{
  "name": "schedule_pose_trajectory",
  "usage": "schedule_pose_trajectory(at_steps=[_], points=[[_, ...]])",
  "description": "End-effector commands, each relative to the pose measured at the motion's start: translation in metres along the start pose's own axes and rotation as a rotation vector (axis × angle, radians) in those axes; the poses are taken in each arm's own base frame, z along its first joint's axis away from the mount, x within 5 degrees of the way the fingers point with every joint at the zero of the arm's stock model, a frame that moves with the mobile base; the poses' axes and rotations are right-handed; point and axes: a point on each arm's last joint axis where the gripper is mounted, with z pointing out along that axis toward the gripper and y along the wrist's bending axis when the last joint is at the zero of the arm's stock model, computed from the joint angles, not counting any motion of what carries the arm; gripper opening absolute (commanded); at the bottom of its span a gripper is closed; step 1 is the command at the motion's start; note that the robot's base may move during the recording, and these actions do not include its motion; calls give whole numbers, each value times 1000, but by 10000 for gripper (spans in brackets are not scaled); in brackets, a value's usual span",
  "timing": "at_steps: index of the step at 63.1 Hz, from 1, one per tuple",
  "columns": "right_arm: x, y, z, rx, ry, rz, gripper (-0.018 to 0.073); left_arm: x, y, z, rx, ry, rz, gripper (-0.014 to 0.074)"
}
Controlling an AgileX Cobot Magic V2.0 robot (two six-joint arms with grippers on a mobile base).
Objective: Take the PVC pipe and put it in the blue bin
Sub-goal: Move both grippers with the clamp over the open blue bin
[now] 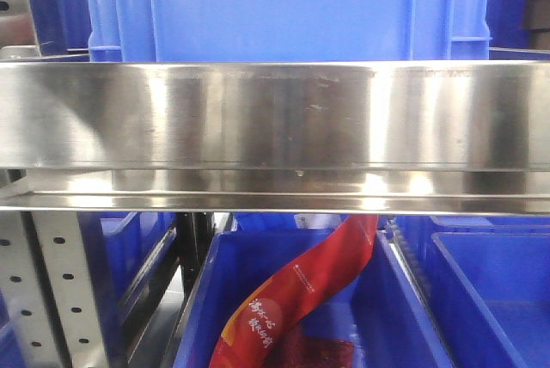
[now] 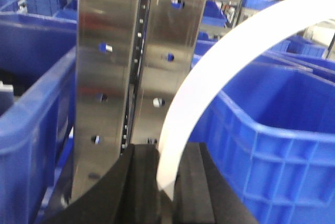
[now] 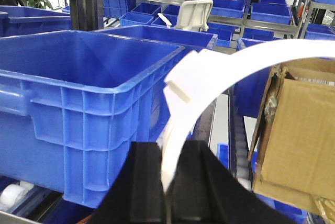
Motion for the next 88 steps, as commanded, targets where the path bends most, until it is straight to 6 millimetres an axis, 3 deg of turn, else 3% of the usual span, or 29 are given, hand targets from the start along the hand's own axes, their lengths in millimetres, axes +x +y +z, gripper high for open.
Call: schedule_pose_trajectory(at_steps=[1, 22, 32, 41, 48, 61, 75, 88], points=[[-7, 0, 0, -1, -59, -8, -162, -8, -1, -2, 6, -85, -12, -111], [-9, 3, 7, -34, -37, 51, -162, -9, -2, 2, 8, -25, 24, -111], [-25, 9, 40, -83, 67, 128, -162, -26, -24, 13, 153, 174, 229, -111], [-43, 10, 76, -85, 123, 85, -162, -52, -49, 27, 273, 134, 253, -111], [-58, 13, 104, -97, 170, 107, -162, -67, -66, 49, 326, 124, 252, -111], [-82, 23, 162, -154, 355, 148, -162, -91, -89, 108, 328, 215, 136, -111], [-107, 57, 213, -264, 384, 116, -162, -98, -111, 175, 338, 356, 157, -111], [-101, 91, 257, -345, 415, 42, -162, -91, -124, 219, 349, 387, 143, -111]])
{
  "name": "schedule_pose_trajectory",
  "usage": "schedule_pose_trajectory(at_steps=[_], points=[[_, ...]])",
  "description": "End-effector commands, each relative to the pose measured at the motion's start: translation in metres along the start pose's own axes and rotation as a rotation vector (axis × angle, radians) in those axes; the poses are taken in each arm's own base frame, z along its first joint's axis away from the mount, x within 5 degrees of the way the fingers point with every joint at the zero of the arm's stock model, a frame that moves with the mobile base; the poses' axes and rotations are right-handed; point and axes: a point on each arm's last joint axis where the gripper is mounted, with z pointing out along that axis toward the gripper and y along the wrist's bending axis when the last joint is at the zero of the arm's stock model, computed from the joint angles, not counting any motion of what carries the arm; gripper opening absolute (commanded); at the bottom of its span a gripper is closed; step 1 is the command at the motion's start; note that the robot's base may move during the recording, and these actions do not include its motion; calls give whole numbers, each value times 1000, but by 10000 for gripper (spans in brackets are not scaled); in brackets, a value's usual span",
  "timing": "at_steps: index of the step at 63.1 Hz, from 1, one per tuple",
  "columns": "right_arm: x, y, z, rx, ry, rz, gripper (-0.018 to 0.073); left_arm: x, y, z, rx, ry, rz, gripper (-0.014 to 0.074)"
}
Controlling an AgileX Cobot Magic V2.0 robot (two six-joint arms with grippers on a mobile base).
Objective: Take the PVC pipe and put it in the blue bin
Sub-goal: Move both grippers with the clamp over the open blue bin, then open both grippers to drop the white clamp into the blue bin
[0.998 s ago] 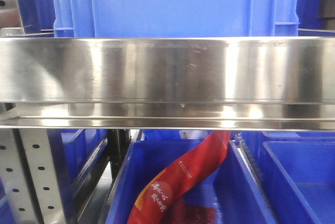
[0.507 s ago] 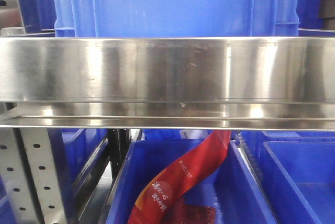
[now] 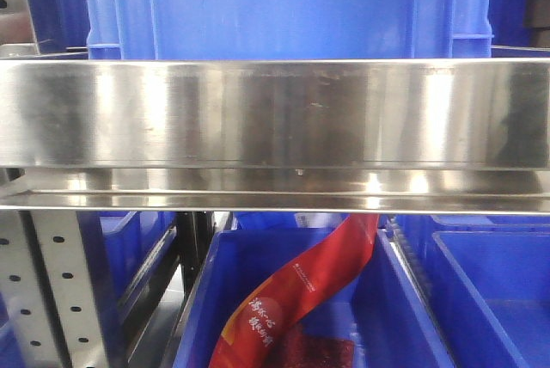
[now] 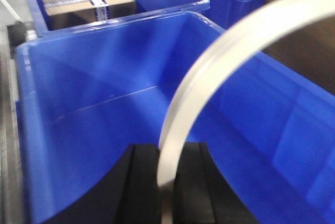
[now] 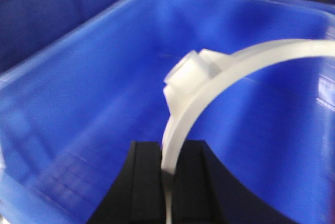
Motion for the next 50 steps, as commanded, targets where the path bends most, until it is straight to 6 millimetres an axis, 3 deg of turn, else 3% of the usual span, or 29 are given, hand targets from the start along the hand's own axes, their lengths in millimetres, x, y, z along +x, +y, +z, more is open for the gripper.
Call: schedule_pose_trajectory(at_steps=[1, 9, 15, 22, 28, 40, 47, 50], points=[[-3, 5, 20, -15, 20, -28, -162, -3, -2, 15, 16, 1, -18, -111], [-3, 4, 37, -16, 41, -27, -144, -1, 0, 31, 14, 17, -18, -90], [-2, 4, 38, -16, 45, -27, -11, 1, 0, 34, 16, 23, -21, 48], [-2, 4, 38, -16, 47, -27, 235, 0, 0, 34, 15, 22, -21, 294], [-2, 4, 38, -16, 47, -27, 322, 0, 0, 34, 15, 20, -21, 392], [-2, 4, 37, -16, 45, -27, 258, -1, 0, 33, 15, 12, -21, 401], [-1, 7, 30, -34, 67, -14, 106, -2, -3, 30, 44, 20, -50, 359], [-1, 7, 29, -37, 67, -12, 19, -2, -4, 29, 61, 18, -70, 296]])
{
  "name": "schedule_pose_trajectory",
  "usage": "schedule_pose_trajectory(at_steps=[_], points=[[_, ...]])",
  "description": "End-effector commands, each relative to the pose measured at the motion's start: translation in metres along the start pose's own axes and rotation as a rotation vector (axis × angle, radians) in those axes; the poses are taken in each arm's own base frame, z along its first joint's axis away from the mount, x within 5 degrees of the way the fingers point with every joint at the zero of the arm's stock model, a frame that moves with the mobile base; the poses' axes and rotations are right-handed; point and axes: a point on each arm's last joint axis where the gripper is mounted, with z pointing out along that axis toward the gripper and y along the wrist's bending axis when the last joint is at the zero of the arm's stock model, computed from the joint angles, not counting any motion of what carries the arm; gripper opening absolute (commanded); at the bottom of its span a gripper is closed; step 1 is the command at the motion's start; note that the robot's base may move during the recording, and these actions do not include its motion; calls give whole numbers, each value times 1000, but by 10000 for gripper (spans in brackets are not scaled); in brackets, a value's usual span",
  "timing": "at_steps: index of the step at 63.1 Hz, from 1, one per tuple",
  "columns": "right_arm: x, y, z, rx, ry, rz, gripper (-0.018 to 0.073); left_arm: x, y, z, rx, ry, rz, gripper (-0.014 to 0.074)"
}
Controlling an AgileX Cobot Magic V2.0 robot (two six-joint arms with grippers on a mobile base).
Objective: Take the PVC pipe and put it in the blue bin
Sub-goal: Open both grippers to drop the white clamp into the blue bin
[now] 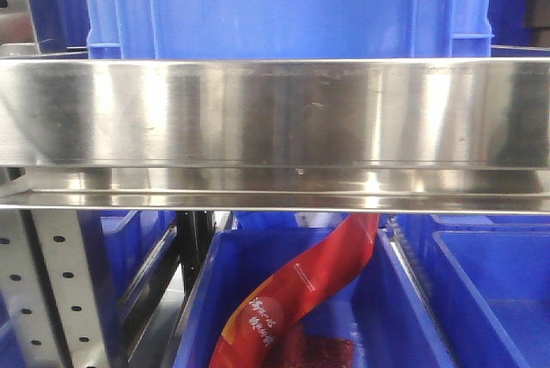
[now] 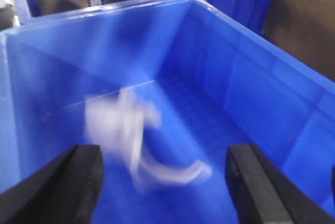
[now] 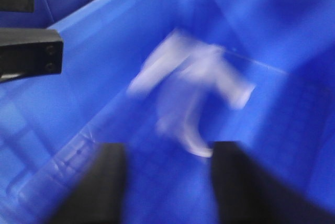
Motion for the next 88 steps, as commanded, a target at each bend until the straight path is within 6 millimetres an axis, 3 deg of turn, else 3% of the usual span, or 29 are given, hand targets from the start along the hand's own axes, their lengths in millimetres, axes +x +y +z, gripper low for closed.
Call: schedule_pose_trajectory(at_steps=[1, 7, 14, 21, 34, 44, 49, 60, 72, 78, 88], points=[[-5, 3, -13, -11, -30, -7, -18, -7, -6, -8, 40, -32, -39, 277], [-6, 3, -12, -10, -46, -7, -171, -6, -6, -6, 42, -30, -43, 117], [-7, 2, -13, -4, -52, -10, -169, -7, -6, -8, 43, -32, -43, -109], [-7, 4, -27, -7, -58, -14, -168, -11, -11, -27, 65, -31, -50, -111], [-15, 10, -78, -13, -163, -27, -168, -18, -19, -82, 76, -41, -22, -111], [-9, 14, -111, -16, -271, -31, -168, -16, -22, -115, 69, -135, -22, -111], [1, 13, -118, -10, -337, -26, -168, -9, -21, -126, 57, -208, -30, -111], [38, 9, -126, 8, -453, -12, -168, 27, -16, -134, 18, -305, -56, -111], [101, 2, -122, 28, -455, 1, -168, 88, -8, -135, -26, -350, -91, -111], [129, 0, -129, 34, -481, 4, -168, 119, -7, -141, -28, -349, -133, -111], [152, 0, -142, 35, -516, 3, -168, 149, -7, -157, -29, -342, -137, -111]])
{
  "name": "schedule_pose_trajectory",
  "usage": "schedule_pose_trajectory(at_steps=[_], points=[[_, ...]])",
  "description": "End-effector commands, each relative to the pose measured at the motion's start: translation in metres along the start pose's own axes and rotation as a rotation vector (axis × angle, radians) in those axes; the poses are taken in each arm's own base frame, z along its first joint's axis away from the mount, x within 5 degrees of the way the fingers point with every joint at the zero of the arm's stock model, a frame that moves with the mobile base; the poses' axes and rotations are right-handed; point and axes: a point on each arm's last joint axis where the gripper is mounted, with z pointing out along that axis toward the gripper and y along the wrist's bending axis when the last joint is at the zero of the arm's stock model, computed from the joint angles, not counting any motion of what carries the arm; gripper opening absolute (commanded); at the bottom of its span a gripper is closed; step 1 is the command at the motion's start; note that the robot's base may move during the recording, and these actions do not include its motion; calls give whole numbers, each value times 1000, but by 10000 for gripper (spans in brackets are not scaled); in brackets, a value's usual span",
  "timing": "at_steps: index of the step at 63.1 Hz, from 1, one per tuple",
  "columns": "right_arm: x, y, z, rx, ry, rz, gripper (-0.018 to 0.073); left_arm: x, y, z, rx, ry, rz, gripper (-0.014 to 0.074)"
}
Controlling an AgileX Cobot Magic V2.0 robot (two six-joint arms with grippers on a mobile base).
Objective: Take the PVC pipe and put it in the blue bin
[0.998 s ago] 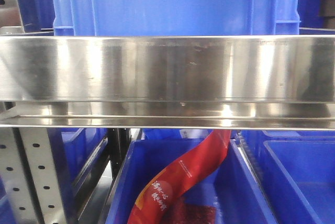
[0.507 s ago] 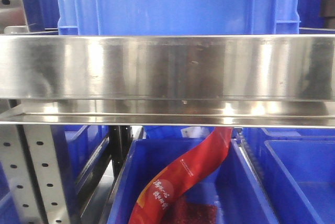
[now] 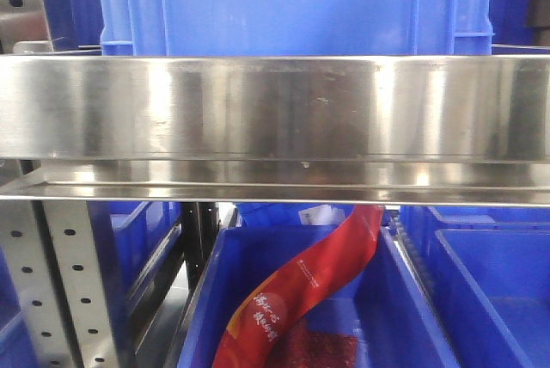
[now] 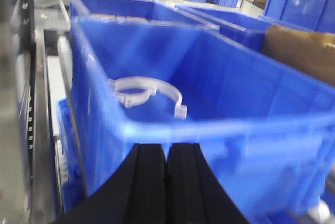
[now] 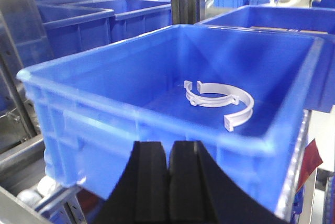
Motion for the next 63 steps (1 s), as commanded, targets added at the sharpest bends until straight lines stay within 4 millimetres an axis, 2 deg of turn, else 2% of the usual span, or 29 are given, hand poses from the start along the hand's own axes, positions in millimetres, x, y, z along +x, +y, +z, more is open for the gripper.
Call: schedule_pose_trajectory(at_steps=[1, 9, 18, 53, 63], points=[[-1, 0, -14, -1, -74, -15, -168, 2, 0, -14, 7, -52, -15, -111], [-7, 1, -27, -6, -122, -16, -168, -1, -2, -29, 16, -97, -13, -111], [-8, 2, -32, -8, -141, -17, -168, -4, -3, -38, 21, -130, -11, -111], [-9, 2, -33, -8, -146, -17, -168, -6, -3, -37, 19, -147, -12, -111], [8, -3, -41, 27, -140, -102, -168, -6, -3, -37, 19, -147, -12, -111]])
